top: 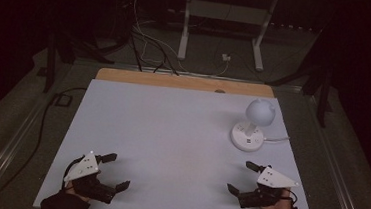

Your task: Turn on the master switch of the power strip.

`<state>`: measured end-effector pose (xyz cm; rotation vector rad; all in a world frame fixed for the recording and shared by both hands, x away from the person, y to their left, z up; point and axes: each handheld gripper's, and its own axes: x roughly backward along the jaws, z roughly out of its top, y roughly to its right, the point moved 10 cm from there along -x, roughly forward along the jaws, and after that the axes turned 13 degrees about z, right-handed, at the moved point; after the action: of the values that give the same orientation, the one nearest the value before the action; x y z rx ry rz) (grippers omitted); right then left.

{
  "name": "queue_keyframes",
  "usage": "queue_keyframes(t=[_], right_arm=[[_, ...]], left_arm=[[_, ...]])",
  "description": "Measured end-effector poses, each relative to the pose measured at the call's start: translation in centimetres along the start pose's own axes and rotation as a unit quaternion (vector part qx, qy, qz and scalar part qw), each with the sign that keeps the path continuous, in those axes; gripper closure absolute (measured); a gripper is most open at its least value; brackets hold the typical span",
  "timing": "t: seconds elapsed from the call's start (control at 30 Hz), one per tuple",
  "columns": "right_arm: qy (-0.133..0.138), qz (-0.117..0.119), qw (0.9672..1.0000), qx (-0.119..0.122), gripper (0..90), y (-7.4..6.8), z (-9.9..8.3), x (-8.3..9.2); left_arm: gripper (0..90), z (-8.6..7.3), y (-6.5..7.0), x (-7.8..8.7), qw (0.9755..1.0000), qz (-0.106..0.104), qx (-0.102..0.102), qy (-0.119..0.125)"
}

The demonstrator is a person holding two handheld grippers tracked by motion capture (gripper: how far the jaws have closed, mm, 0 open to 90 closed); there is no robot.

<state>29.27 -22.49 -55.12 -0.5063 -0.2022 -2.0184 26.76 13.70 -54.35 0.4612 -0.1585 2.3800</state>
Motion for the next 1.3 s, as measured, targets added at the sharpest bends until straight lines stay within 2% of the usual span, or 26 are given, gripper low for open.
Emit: queue_keyframes(t=[0.1, 0.3, 0.67, 0.9, 1.3], right_arm=[[-0.013, 0.003, 0.9999, 0.001, 0.0, -0.09, -0.35, -0.3], [-0.012, 0.017, 0.9996, -0.019, 0.0, -0.37, -0.5, -0.51], [-0.023, -0.004, 0.9997, 0.007, 0.0, -0.28, -0.67, -0.87], [-0.041, -0.009, 0.9991, -0.002, 0.0, 0.18, -0.82, -0.78], [-0.037, -0.015, 0.9992, -0.004, 0.0, 0.16, -0.19, -1.01]], left_arm=[[0.3, 0.0, 0.05, -0.02, 1.0, -0.002, -0.002, 0.003], [0.3, 0.01, 0.06, -0.04, 0.9999, -0.001, -0.008, 0.006], [0.3, -0.01, 0.03, -0.13, 1.0, -0.003, -0.007, 0.006], [0.3, 0.13, 0.08, -0.05, 0.9999, -0.003, -0.007, 0.01], [0.3, 0.22, 0.14, -0.08, 0.9999, -0.004, -0.005, 0.012]])
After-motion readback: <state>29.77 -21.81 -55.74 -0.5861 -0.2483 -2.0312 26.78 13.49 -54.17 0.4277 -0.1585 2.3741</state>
